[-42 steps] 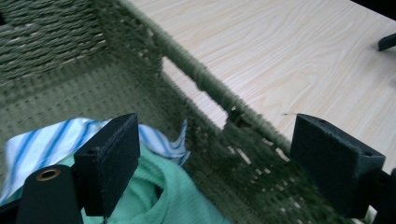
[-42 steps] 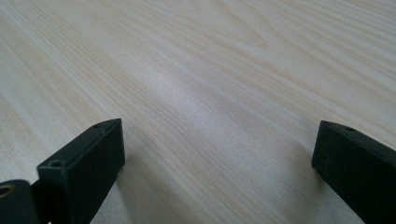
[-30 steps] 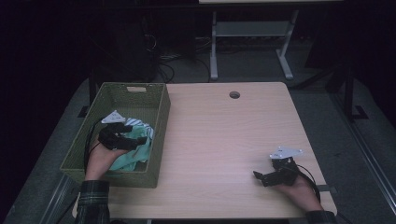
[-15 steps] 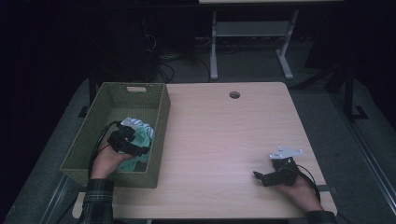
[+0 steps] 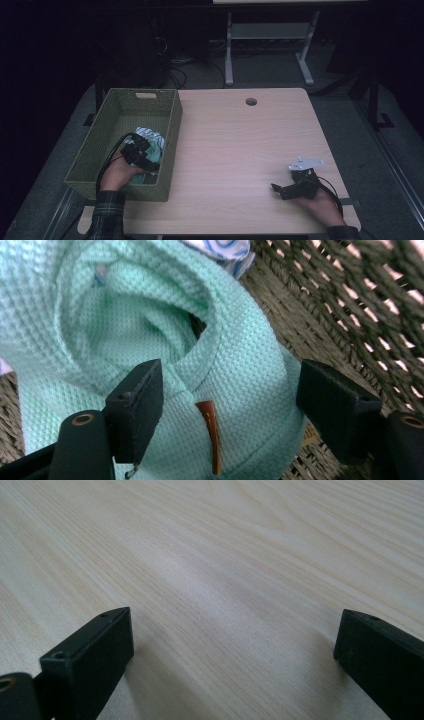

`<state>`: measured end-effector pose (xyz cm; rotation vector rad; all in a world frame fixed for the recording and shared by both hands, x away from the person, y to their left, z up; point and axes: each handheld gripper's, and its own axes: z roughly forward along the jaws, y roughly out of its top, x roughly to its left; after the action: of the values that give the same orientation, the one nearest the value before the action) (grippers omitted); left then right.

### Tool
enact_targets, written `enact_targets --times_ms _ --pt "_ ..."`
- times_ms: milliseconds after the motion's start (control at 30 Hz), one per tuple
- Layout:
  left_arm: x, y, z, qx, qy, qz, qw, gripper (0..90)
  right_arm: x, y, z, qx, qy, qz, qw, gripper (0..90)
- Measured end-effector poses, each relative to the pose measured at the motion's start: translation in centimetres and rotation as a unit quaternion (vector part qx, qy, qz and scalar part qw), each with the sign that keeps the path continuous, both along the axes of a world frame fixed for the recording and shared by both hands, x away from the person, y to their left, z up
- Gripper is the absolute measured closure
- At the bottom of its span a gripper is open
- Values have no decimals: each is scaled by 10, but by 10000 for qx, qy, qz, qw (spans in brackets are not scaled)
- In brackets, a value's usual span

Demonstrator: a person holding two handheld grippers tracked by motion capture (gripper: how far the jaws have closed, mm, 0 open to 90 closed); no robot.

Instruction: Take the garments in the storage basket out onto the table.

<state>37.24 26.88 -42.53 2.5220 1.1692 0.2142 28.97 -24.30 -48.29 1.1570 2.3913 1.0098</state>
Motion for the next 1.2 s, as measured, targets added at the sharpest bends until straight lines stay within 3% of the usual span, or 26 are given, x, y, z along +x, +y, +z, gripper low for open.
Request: enact_targets --times_ms 233,467,633,767,933,1067,1200 --pt "1 -1 -2 55 196 -24 9998 412 0 0 0 -1 -6 3 10000 21" --pt "1 0 2 26 276 113 9996 731 0 0 0 -1 0 0 10000 21" --pt "0 4 11 -133 81 271 9995 767 0 0 0 0 0 0 10000 21" --pt "-2 8 18 -383 -119 376 9985 776 0 0 0 -1 -3 4 10000 21" --pt "-5 16 30 -758 -501 540 9944 786 0 0 0 0 -4 3 10000 21" --pt "-9 22 40 -1132 -790 614 9885 792 0 0 0 1 -2 2 10000 21" --pt "-12 29 48 -1472 -1061 696 9809 798 0 0 0 2 4 -3 10000 21"
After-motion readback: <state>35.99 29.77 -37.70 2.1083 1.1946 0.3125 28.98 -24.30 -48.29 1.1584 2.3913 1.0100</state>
